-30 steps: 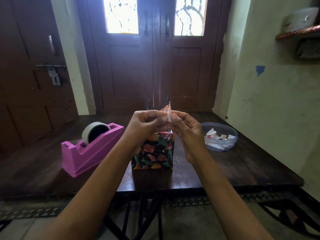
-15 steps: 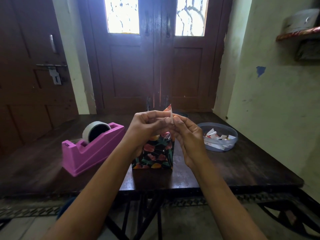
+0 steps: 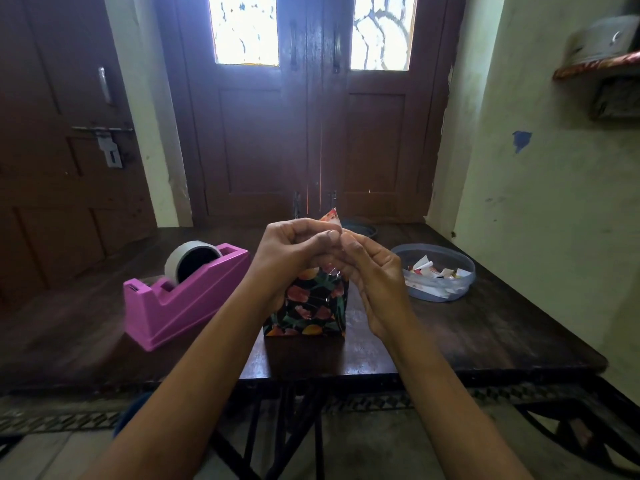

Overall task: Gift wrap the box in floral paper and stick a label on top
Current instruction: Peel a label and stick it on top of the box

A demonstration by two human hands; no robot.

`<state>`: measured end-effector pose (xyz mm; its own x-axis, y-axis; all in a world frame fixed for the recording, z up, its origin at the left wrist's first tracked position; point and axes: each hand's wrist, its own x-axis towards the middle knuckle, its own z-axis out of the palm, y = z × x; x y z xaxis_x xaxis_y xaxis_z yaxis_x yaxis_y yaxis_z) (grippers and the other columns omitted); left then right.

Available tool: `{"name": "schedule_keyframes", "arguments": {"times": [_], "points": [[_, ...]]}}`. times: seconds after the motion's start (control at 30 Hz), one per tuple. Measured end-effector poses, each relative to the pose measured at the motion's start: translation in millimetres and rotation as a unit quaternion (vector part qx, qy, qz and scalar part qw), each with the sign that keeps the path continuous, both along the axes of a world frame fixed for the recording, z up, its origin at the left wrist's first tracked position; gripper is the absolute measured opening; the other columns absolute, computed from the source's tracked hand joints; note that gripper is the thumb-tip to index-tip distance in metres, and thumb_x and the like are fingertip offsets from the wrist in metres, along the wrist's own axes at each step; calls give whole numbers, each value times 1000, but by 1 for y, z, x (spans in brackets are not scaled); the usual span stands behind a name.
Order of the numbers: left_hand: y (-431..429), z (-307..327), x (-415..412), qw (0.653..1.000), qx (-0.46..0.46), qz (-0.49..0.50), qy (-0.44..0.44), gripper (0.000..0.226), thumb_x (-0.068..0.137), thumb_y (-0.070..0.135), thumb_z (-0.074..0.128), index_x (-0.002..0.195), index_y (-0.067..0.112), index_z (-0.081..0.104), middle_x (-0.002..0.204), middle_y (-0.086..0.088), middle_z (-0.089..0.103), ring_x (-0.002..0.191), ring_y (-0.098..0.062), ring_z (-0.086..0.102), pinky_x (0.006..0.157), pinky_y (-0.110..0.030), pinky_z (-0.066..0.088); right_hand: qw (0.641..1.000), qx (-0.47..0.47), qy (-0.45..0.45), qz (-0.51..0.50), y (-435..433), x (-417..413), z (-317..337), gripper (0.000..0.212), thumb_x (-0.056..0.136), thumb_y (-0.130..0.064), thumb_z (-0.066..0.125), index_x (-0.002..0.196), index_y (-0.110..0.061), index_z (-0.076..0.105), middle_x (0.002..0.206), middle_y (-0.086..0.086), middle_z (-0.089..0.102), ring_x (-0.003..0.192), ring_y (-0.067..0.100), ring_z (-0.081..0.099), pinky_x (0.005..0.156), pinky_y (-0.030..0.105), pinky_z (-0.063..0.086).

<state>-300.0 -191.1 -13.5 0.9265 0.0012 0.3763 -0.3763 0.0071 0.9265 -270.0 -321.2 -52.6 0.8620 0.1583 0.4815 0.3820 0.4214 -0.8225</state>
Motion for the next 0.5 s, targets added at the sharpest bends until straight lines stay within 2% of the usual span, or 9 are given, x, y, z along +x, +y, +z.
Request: {"name": "schedule_keyframes", "arguments": {"times": [0.1, 0.17, 0.3, 0.5], "points": [[0, 1, 0, 1000, -12, 0, 10, 25, 72, 26, 69, 91, 9, 72, 88, -19, 70, 78, -25, 66, 67, -31, 51, 999, -22, -29, -25, -1, -3, 2, 25, 90, -11, 56, 112, -6, 65, 98, 4, 72, 92, 15, 69, 76, 20, 54], [1, 1, 0, 1000, -17, -3, 14, 27, 70, 25, 70, 90, 9, 72, 84, -15, 70, 74, -21, 66, 65, -30, 51, 996, -50, -56, -54, -1, -3, 2, 25, 89, -8, 58, 112, -8, 65, 97, 0, 72, 92, 12, 68, 76, 21, 54], [2, 0, 1, 1000, -14, 0, 17, 25, 68, 23, 71, 89, 9, 71, 75, -8, 70, 65, -13, 66, 58, -24, 52, 988, -80, -86, -95, 0, -3, 0, 26, 88, -9, 61, 114, -9, 65, 101, 8, 71, 94, 17, 68, 81, 27, 55], [5, -3, 2, 999, -26, -16, 15, 24, 69, 19, 70, 90, 8, 70, 72, -7, 69, 62, -12, 64, 58, -23, 51, 990, -73, -92, -72, 0, -4, -1, 28, 88, -5, 58, 115, -8, 63, 100, 4, 71, 92, 13, 68, 76, 19, 53]]}}
